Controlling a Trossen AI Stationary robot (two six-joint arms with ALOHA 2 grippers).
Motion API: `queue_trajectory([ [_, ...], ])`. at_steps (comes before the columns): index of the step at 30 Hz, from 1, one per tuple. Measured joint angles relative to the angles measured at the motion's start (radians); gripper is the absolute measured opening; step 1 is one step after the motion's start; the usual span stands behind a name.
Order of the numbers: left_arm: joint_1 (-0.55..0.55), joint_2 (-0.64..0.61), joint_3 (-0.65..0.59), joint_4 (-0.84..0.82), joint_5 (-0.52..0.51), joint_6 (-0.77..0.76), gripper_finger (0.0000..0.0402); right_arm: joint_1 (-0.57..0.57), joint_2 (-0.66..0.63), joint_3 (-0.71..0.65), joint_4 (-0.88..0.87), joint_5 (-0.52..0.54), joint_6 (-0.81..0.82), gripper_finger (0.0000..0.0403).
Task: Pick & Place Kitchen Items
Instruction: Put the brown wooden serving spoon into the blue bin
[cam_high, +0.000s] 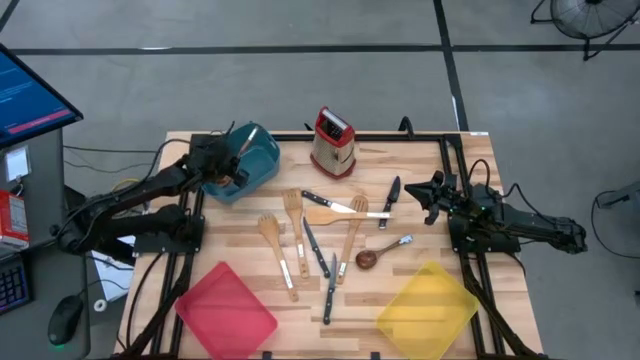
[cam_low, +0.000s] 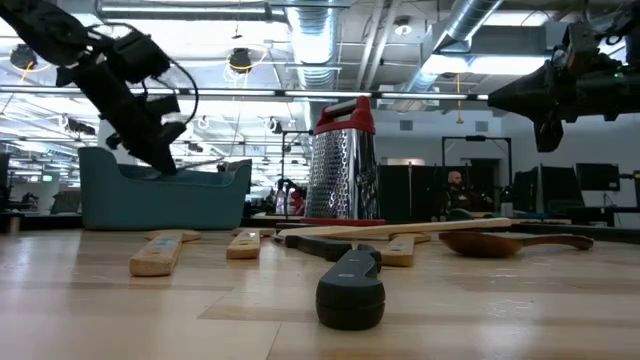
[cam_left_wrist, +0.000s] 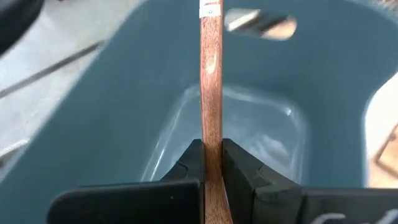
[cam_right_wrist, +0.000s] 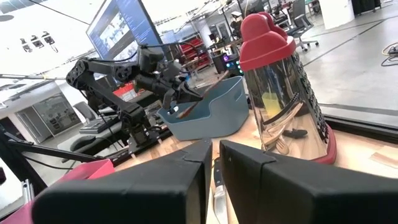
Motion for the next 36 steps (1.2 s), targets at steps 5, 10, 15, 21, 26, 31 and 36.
queue_trajectory([
  [5,0.03,0.082,-0.013,0.001,0.053,0.001,0.0013,0.0,0.0,0.0,0.0,0.0,0.0,0.0044],
  [10,0.039,0.143,-0.013,0.011,0.053,-0.002,0.0013,0.0,0.0,0.0,0.0,0.0,0.0,0.0044],
  [15,0.039,0.176,-0.013,0.02,0.054,-0.002,0.0013,0.0,0.0,0.0,0.0,0.0,0.0,0.0044],
  [21,0.039,0.202,-0.013,0.023,0.079,0.0,0.0013,0.0,0.0,0.0,0.0,0.0,0.0,0.0044],
  [26,0.039,0.238,-0.013,0.035,0.087,0.0,0.0013,0.0,0.0,0.0,0.0,0.0,0.0,0.0044],
  [31,0.039,0.259,-0.013,0.039,0.087,0.0,0.0013,0.0,0.0,0.0,0.0,0.0,0.0,0.0044],
  [36,0.039,0.262,-0.013,0.045,0.086,0.0,0.0013,0.0,0.0,0.0,0.0,0.0,0.0,0.0044],
])
